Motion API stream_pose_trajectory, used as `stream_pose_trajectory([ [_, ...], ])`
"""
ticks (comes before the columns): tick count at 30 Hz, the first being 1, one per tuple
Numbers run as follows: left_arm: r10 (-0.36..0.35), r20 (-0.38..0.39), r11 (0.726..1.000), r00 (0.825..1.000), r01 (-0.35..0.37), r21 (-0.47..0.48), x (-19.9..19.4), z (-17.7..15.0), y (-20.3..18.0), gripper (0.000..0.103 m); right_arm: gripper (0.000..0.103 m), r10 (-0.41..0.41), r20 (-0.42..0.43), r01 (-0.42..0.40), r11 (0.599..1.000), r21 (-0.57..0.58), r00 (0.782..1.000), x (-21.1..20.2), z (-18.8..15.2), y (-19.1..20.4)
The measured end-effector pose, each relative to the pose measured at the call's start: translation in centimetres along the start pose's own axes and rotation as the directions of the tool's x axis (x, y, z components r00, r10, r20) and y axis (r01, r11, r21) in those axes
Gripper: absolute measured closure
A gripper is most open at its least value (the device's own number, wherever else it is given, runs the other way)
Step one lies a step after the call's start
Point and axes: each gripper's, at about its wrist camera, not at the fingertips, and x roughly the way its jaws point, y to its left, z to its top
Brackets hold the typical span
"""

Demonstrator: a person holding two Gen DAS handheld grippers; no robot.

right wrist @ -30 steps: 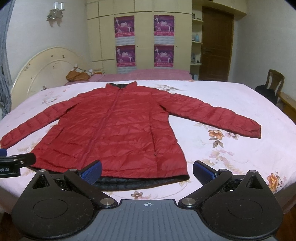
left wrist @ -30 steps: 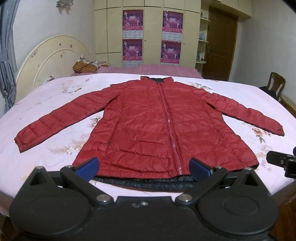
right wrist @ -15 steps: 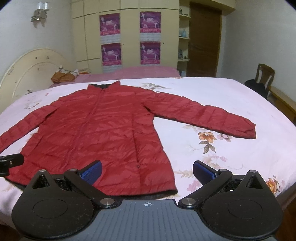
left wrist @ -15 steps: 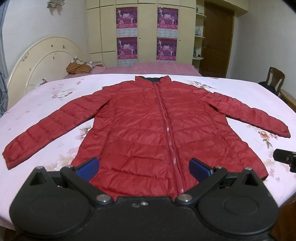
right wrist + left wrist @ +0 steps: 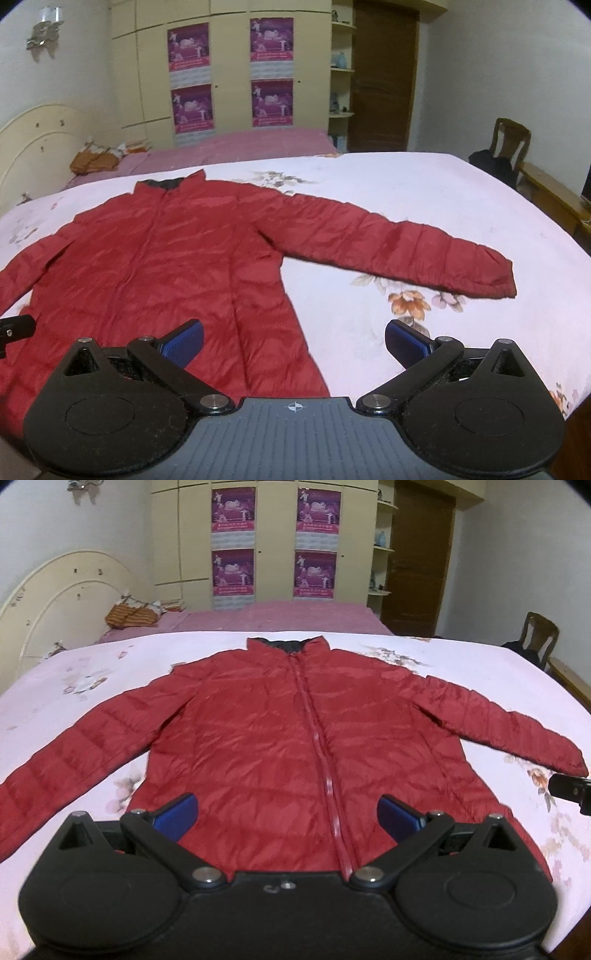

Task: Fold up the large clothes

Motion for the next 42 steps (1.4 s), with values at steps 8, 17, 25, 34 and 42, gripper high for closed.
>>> stream_pose_trajectory([
  [8,-0.031,-0.010,0.999,0.999,0.032,0.031,3.8,2.1,-0.4,0.000,0.000,-0.050,-0.007,0.050,0.998,0.030,0.999,3.1,1.7,-0.4],
  [17,-0.111,-0.063,0.993,0.992,0.113,0.023,8.4,3.4,-3.7,0.000,0.000,-0.158,-0.034,0.161,0.976,0.148,0.987,7.2,2.5,-7.2],
  [25,-0.149,-0.123,0.986,0.981,0.156,0.055,13.0,5.2,-8.6,0.000,0.000,-0.204,-0.083,0.220,0.883,0.415,0.975,11.5,2.4,-19.8],
  [34,-0.173,-0.174,0.980,0.969,0.188,0.071,16.8,6.5,-14.9,0.000,0.053,-0.164,-0.089,0.184,0.773,0.607,0.983,14.5,0.9,-26.7],
  [42,-0.151,-0.186,0.982,0.971,0.168,0.080,18.4,7.4,-16.8,0.000,0.053,-0.104,-0.047,0.105,0.682,0.723,0.994,13.6,-0.5,-28.8],
])
